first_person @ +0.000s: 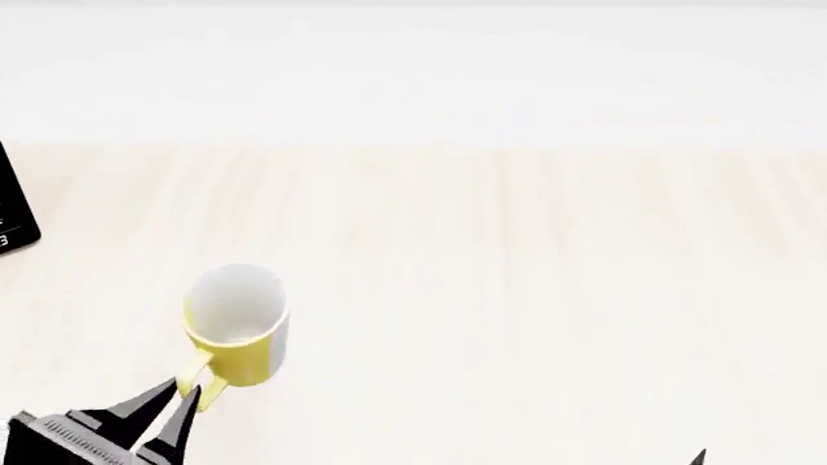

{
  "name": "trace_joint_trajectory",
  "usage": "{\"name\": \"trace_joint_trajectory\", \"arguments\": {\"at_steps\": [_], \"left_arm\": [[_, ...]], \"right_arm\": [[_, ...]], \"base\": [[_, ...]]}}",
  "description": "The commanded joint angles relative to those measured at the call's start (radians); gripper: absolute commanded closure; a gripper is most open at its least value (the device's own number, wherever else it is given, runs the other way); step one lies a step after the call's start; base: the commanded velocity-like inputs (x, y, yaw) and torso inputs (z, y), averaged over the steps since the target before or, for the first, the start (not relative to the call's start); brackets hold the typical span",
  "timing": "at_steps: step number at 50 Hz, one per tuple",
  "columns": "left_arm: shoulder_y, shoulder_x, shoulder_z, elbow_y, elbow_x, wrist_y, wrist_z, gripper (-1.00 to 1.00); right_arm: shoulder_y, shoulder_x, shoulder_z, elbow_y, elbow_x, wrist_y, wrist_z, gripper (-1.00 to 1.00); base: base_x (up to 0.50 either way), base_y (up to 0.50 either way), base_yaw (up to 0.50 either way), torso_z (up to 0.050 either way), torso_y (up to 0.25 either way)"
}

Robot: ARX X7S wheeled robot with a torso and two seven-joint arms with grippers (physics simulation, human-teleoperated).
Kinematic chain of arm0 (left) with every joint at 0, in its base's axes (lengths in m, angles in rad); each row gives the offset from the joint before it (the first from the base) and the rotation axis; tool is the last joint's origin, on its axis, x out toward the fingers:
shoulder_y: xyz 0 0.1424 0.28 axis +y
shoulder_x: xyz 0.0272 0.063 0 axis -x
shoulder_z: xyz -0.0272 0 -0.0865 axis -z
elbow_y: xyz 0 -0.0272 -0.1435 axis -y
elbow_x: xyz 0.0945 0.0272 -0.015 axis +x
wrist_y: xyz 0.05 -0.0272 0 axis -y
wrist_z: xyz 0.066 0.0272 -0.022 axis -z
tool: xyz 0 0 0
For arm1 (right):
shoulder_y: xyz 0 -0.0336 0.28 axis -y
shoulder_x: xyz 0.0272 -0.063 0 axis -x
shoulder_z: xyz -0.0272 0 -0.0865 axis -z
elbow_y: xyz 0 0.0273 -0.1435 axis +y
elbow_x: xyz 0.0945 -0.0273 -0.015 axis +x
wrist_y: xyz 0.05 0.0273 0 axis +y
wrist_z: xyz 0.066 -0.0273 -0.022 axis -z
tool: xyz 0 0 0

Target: Put the yellow and white mug to the front of the white mug.

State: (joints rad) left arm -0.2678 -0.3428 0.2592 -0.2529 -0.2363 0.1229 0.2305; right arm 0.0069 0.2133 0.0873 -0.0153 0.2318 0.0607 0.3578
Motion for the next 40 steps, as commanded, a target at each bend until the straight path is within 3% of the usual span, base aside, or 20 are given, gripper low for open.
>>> {"name": "trace_joint_trajectory", "arguments": {"at_steps": [1, 8, 12, 18, 27, 40], "left_arm": [[-0.278, -0.212, 0.137, -0.064, -0.091, -0.220, 0.440, 1.00], [-0.292, -0.309, 0.061, 0.146, -0.264, -0.431, 0.462, 1.00], [-0.266, -0.321, 0.025, 0.198, -0.338, -0.433, 0.491, 1.00], [-0.261, -0.303, 0.025, 0.196, -0.354, -0.408, 0.516, 1.00], [-0.292, -0.236, 0.127, 0.182, -0.304, -0.372, 0.597, 1.00], [-0.331, -0.199, 0.137, 0.201, -0.294, -0.377, 0.567, 1.00]], "right_arm": [[0.022, 0.001, -0.018, 0.027, -0.007, 0.005, 0.003, -1.00], [0.020, 0.006, -0.032, 0.023, -0.014, 0.008, 0.003, -1.00], [0.014, 0.008, -0.034, 0.017, -0.013, 0.009, 0.003, -1.00], [0.011, 0.012, -0.034, 0.014, -0.009, 0.009, 0.003, -1.00], [0.007, 0.015, -0.043, 0.007, -0.013, 0.013, 0.008, -1.00], [0.002, 0.021, -0.043, 0.006, -0.004, 0.012, 0.010, -1.00]], "base": [[0.00, 0.00, 0.00, 0.000, 0.000], [0.00, 0.00, 0.00, 0.000, 0.000], [0.00, 0.00, 0.00, 0.000, 0.000], [0.00, 0.00, 0.00, 0.000, 0.000], [0.00, 0.00, 0.00, 0.000, 0.000], [0.00, 0.00, 0.00, 0.000, 0.001]]}}
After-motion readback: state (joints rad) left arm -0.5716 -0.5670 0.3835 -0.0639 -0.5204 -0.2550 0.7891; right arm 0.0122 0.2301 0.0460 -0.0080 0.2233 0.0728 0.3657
